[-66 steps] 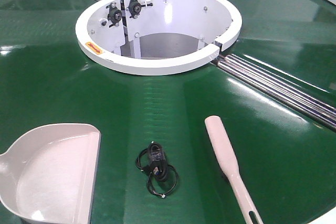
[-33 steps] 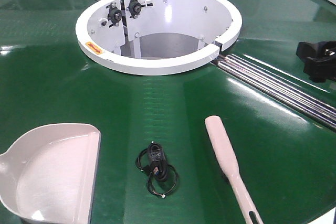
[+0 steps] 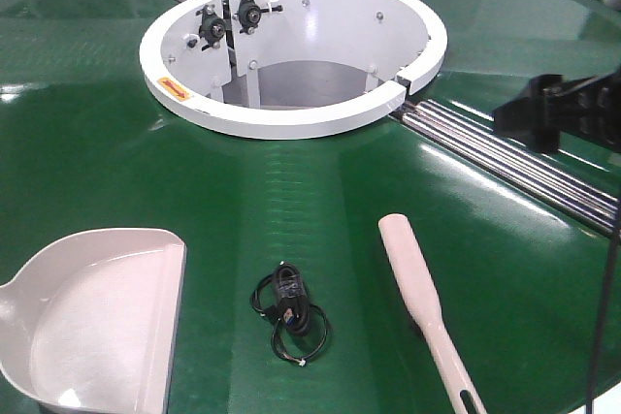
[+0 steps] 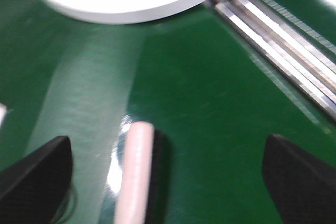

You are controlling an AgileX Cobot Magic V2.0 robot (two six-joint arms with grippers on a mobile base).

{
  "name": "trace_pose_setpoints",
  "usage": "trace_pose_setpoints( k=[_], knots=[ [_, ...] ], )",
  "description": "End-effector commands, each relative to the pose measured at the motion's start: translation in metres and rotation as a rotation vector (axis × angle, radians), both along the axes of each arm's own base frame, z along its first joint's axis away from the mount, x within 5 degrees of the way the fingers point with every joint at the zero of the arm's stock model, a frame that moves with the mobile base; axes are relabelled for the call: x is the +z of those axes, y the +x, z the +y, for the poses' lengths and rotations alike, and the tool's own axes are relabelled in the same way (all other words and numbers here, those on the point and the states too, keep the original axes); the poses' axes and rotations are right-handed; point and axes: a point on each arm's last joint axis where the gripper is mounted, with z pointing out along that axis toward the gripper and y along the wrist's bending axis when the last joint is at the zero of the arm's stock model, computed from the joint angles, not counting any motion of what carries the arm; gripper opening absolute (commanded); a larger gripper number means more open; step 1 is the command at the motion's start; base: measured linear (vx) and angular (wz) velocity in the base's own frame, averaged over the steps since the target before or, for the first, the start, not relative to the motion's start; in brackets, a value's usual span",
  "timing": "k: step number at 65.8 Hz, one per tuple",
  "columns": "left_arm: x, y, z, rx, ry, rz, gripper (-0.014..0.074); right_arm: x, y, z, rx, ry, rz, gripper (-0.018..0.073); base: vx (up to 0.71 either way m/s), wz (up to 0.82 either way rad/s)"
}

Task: Clean and inspect green conveyor with broom and dustpan
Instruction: 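Reach the right gripper down and grasp the pink brush handle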

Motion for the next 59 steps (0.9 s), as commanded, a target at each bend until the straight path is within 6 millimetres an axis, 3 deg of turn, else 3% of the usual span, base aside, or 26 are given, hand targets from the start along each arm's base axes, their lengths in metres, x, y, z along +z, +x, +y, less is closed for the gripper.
trace_pose_setpoints(
  k=[1,8,14,22,36,59],
  knots=[
    [0.018,0.002,-0.001,-0.002,-0.006,-0.109,0.0584,0.014,0.011,0.008,0.067,0.044,-0.01,0.0671,0.0,0.0],
    [0.018,0.002,-0.001,-0.002,-0.003,-0.109,0.0584,0.006,0.025,0.026,0.134,0.043,0.039,0.0659,0.0,0.0],
    [0.018,0.002,-0.001,-0.002,-0.003,-0.109,0.0584,-0.007,0.035,0.054,0.205,-0.004,0.078,0.0648,0.0,0.0],
    [0.018,0.002,-0.001,-0.001,-0.003,-0.109,0.0584,-0.029,0.048,0.081,0.179,-0.092,0.165,0.064,0.0,0.0],
    [0.018,0.002,-0.001,-0.001,-0.003,-0.109,0.0584,-0.076,0.065,0.09,0.139,-0.238,0.406,0.0622,0.0,0.0],
    [0.018,0.002,-0.001,-0.001,-0.003,-0.109,0.0584,-0.123,0.085,0.098,0.151,-0.28,0.521,0.0597,0.0,0.0]
  ],
)
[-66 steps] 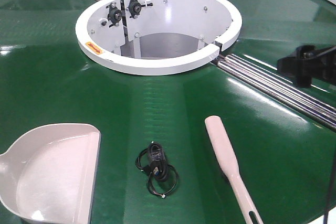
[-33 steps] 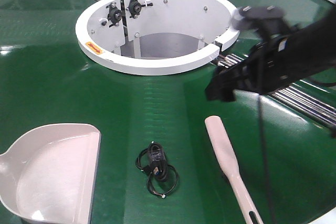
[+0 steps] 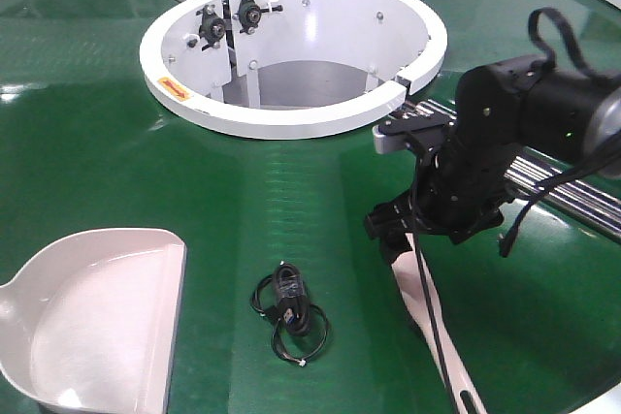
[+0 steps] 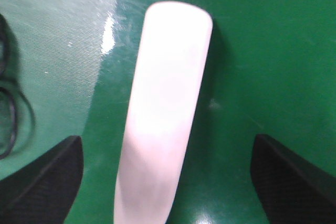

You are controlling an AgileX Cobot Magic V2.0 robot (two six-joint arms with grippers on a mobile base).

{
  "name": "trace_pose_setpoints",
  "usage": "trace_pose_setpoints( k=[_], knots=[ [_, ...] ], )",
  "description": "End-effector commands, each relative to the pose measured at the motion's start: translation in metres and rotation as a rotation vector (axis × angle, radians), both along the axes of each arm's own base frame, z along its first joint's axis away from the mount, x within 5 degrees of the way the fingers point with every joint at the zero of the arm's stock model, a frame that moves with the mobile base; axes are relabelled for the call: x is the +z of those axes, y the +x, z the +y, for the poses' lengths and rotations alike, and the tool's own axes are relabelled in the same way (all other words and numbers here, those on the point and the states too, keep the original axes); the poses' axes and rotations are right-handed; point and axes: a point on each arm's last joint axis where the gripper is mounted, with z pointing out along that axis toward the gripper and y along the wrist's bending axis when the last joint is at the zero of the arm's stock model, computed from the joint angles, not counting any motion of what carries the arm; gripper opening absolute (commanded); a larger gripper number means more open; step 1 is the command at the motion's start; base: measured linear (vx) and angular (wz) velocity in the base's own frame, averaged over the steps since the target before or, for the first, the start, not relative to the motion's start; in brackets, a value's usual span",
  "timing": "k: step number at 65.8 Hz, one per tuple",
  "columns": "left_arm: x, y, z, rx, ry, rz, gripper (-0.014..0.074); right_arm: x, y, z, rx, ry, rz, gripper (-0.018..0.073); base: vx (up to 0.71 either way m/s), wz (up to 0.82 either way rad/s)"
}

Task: Clean and inspect green conveyor with broom and dustpan
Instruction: 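Reach the right gripper down and grasp the pink brush handle, then reach the left gripper to the pink dustpan handle and grasp it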

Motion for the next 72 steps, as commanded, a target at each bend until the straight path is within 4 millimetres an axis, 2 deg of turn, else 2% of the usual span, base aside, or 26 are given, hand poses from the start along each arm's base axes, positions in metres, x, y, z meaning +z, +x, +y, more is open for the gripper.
trace_pose_setpoints(
  k=[1,21,30,37,42,54,60,72],
  knots=[
    [0.018,0.002,-0.001,0.002,-0.014,-0.107,0.0584,0.013,0.006,0.002,0.009,0.019,-0.069,0.0597,0.0,0.0],
    [0.018,0.002,-0.001,0.002,-0.014,-0.107,0.0584,-0.012,0.018,0.008,0.0,0.033,-0.051,0.0592,0.0,0.0],
    [0.018,0.002,-0.001,0.002,-0.014,-0.107,0.0584,-0.019,0.02,0.01,-0.002,0.034,-0.041,0.0551,0.0,0.0],
    [0.018,0.002,-0.001,0.002,-0.014,-0.107,0.0584,-0.023,0.022,0.011,-0.005,0.034,-0.039,0.0463,0.0,0.0],
    [0.018,0.002,-0.001,0.002,-0.014,-0.107,0.0584,-0.023,0.022,0.011,-0.006,0.035,-0.043,0.0352,0.0,0.0],
    [0.018,0.002,-0.001,0.002,-0.014,-0.107,0.0584,-0.022,0.022,0.011,-0.016,0.043,-0.049,-0.0007,0.0,0.0],
    [0.018,0.002,-0.001,0.002,-0.014,-0.107,0.0584,-0.017,0.02,0.011,-0.018,0.053,-0.055,-0.0012,0.0,0.0],
    [0.018,0.002,-0.001,0.002,-0.014,-0.107,0.0584,0.01,0.01,0.005,-0.047,0.103,-0.063,-0.001,0.0,0.0]
  ],
)
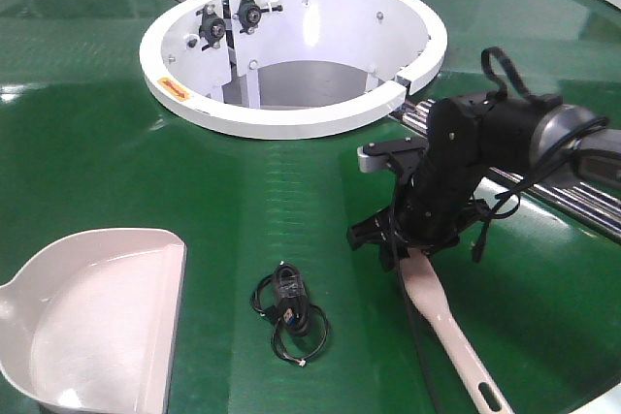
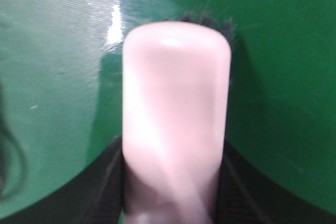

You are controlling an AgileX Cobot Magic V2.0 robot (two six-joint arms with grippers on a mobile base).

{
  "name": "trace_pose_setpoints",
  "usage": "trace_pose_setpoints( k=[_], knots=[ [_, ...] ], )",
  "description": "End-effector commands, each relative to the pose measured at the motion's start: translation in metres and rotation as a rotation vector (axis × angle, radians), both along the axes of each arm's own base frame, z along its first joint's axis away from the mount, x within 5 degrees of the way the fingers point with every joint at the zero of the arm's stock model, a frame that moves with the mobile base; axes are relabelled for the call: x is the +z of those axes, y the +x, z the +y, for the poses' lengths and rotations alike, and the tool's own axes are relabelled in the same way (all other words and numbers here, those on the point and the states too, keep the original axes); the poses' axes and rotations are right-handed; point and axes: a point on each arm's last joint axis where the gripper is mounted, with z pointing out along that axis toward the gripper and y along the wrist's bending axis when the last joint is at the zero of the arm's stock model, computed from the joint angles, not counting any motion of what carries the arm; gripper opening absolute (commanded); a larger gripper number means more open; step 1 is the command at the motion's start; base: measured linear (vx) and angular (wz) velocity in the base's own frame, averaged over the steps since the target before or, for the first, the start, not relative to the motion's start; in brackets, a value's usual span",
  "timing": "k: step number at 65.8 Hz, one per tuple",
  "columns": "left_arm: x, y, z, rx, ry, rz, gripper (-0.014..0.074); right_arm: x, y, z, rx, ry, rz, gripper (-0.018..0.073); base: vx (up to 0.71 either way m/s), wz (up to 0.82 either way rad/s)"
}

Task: Clean and inspect green conveyor with broom and dustpan
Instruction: 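Reach the left gripper to the pink dustpan handle and grasp it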

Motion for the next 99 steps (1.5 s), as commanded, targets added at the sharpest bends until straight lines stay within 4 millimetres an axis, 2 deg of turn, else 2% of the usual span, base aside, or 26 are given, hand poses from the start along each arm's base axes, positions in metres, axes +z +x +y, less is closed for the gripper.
trace_pose_setpoints(
  k=[1,13,28,54,60,67,81,86,93,99],
  knots=[
    [0.018,0.002,-0.001,0.002,-0.016,-0.105,0.0584,0.046,-0.007,-0.006,-0.028,0.07,-0.086,-0.001,0.0,0.0],
    [0.018,0.002,-0.001,0.002,-0.016,-0.105,0.0584,0.072,-0.019,-0.026,-0.054,0.141,-0.043,-0.0008,0.0,0.0],
    [0.018,0.002,-0.001,0.002,-0.016,-0.105,0.0584,0.076,-0.024,-0.05,-0.107,0.167,0.044,-0.0008,0.0,0.0],
    [0.018,0.002,0.0,0.001,0.013,-0.106,0.0584,0.075,-0.026,-0.051,-0.102,0.152,0.066,-0.0005,0.0,0.0],
    [0.017,0.002,0.001,-0.022,0.16,-0.105,0.0584,0.075,-0.026,-0.051,-0.102,0.152,0.066,-0.0005,0.0,0.0],
    [0.018,0.002,0.003,-0.071,0.427,-0.105,0.0584,0.075,-0.026,-0.051,-0.102,0.152,0.066,-0.0005,0.0,0.0],
    [0.018,0.002,0.007,-0.239,1.19,-0.066,0.0584,0.075,-0.026,-0.051,-0.102,0.152,0.066,-0.0005,0.0,0.0],
    [0.019,0.002,0.008,-0.28,1.374,-0.064,0.0584,0.075,-0.026,-0.051,-0.102,0.152,0.066,-0.0005,0.0,0.0],
    [0.022,0.002,0.008,-0.293,1.498,-0.082,0.0584,0.075,-0.026,-0.051,-0.102,0.152,0.066,-0.0005,0.0,0.0],
    [0.023,0.002,0.007,-0.285,1.512,-0.095,0.0584,0.075,-0.026,-0.051,-0.102,0.152,0.066,-0.0005,0.0,0.0]
  ],
)
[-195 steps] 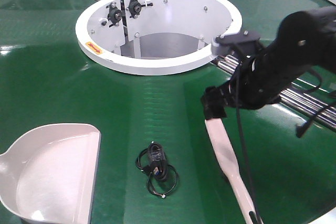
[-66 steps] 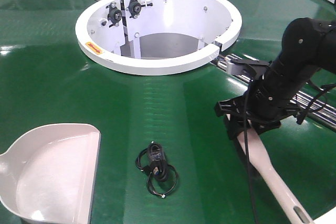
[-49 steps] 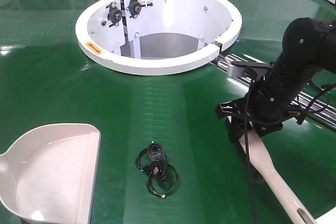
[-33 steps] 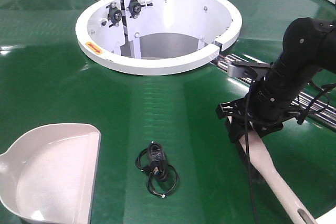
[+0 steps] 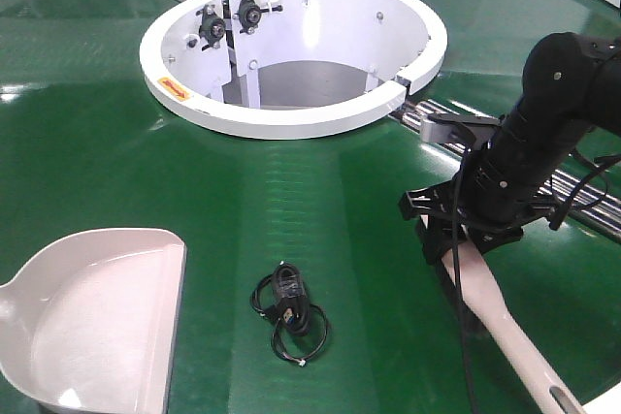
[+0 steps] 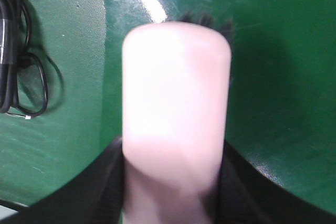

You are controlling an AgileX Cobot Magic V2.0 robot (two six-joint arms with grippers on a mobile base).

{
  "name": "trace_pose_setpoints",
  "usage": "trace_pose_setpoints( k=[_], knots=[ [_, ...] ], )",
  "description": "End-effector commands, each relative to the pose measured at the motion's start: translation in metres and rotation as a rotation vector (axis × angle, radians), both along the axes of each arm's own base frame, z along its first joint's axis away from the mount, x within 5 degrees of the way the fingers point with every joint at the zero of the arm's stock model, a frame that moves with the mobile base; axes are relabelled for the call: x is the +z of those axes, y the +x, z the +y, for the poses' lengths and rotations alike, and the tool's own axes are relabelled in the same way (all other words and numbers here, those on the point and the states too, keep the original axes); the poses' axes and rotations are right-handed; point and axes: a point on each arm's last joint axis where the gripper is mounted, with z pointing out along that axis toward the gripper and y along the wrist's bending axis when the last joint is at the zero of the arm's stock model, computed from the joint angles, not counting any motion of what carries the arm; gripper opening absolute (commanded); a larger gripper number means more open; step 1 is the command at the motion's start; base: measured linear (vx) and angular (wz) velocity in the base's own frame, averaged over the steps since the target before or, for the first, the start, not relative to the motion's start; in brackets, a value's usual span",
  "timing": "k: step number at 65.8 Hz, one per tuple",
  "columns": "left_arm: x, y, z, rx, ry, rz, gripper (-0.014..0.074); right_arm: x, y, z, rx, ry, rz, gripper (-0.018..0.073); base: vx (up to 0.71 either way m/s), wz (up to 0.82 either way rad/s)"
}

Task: Clean and inspect green conveyor with broom and dustpan
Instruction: 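Reach the left gripper to the pink dustpan handle and grasp it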

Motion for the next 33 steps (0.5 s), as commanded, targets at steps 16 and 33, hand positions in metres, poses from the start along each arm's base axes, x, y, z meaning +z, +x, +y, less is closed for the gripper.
trace_pose_setpoints(
  k=[16,33],
  knots=[
    [0.019,0.001,-0.002,-0.024,0.045,-0.117,0.0584,0.023,-0.004,-0.001,0.005,0.03,-0.067,-0.0005,0.0,0.0],
    [0.005,-0.004,0.0,-0.008,0.031,0.1,0.0584,0.023,-0.004,-0.001,0.005,0.03,-0.069,-0.0005,0.0,0.0]
  ],
)
